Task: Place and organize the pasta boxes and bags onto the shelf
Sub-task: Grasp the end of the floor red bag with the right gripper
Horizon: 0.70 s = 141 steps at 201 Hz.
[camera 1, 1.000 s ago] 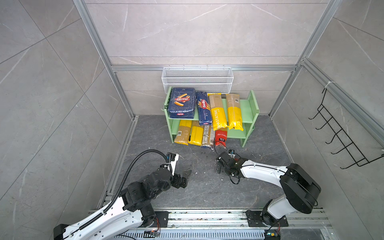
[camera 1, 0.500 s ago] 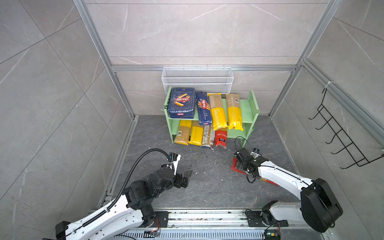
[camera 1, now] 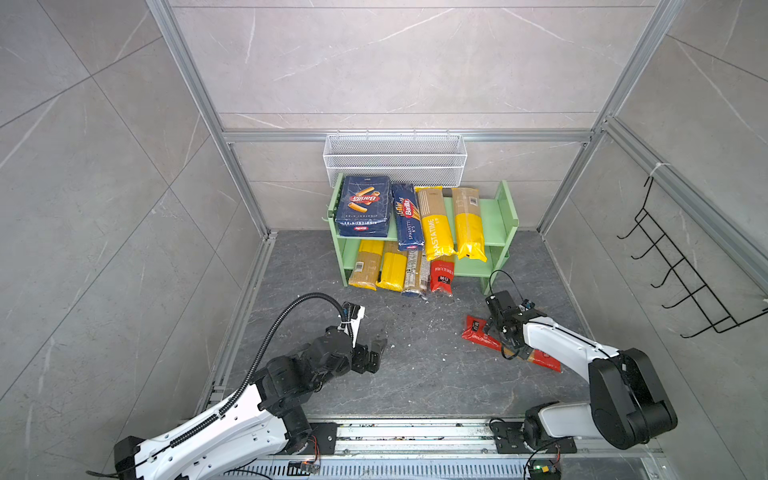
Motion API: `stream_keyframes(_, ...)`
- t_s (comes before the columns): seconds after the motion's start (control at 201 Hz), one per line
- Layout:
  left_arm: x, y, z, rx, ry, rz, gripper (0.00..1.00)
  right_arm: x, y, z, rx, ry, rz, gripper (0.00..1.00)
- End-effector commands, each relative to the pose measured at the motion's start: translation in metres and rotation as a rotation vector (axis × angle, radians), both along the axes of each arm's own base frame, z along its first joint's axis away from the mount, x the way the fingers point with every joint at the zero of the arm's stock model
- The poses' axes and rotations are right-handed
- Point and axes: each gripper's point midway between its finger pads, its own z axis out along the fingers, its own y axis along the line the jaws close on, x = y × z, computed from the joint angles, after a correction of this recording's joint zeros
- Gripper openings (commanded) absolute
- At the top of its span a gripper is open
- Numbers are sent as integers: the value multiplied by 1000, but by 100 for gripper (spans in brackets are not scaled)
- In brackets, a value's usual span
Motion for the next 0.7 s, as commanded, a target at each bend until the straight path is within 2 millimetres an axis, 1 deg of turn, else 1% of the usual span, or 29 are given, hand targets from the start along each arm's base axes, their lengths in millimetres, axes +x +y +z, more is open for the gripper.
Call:
stream_keyframes(0.0, 1, -3, 22, -48, -42, -10, 100, -9, 19, -16, 107, 47, 45, 98)
stream_keyframes(0.06, 1, -2, 23, -50, -47, -9, 100, -9, 23, -20, 131, 54, 49, 96)
stream_keyframes(0.115, 0, 0, 22, -49, -47, -6, 100, -9, 27, -24, 147, 60, 54, 92)
stream_keyframes(0.164, 0, 2, 23, -52, -50, -3, 100, -9, 29, -26, 156, 64, 52, 92)
stream_keyframes(0.204, -1, 3, 24, -56, -50, -2, 100, -8, 30, -27, 158, 62, 58, 89)
stream_keyframes(0.364, -2, 7, 23, -58, -54, 5, 100, -4, 33, -28, 154, 73, 72, 89)
stream_keyframes(0.393, -2, 7, 23, -60, -54, 7, 100, -2, 35, -28, 159, 78, 78, 87)
stream_keyframes(0.428, -2, 8, 23, -59, -54, 9, 100, 1, 38, -31, 169, 87, 84, 83)
stream_keyframes(0.518, -1, 10, 24, -58, -59, 17, 100, 7, 47, -32, 184, 97, 108, 61)
stream_keyframes(0.578, -1, 12, 25, -60, -65, 23, 100, 11, 52, -32, 188, 101, 120, 50)
stream_keyframes(0.697, -1, 15, 27, -64, -75, 35, 100, 15, 58, -34, 192, 106, 134, 40)
